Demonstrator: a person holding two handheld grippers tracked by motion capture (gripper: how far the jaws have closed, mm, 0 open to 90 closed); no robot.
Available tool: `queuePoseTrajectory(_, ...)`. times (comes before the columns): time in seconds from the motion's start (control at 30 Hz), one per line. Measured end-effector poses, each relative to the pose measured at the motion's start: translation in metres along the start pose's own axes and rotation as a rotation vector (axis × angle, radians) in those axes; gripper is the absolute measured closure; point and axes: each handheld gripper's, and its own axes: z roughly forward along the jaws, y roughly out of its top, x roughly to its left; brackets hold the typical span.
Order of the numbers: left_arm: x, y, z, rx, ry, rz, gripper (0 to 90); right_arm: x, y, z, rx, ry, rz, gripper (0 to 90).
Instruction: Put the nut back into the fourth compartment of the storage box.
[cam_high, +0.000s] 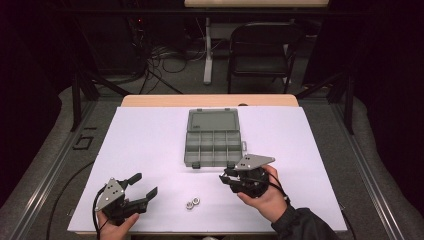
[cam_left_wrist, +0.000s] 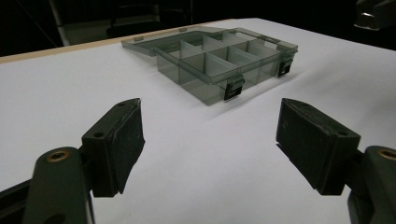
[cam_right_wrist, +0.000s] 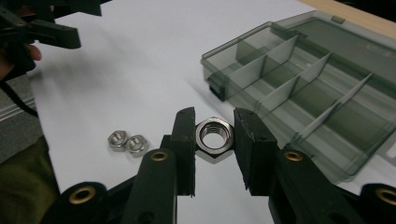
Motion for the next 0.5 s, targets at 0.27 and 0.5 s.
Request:
queuePoseTrajectory(0.27,0.000,-0.001,0.001,-0.009,0.007,-0.004,23.2,-0.028,0.023,-0.001,-0.006,-0.062,0.025,70.2)
queuePoseTrajectory(0.5,0.000,0.000,0.000,-0.001,0.003,0.005,23.2,-0.057,0.040,0.011,0.021,-0.131,0.072,70.2)
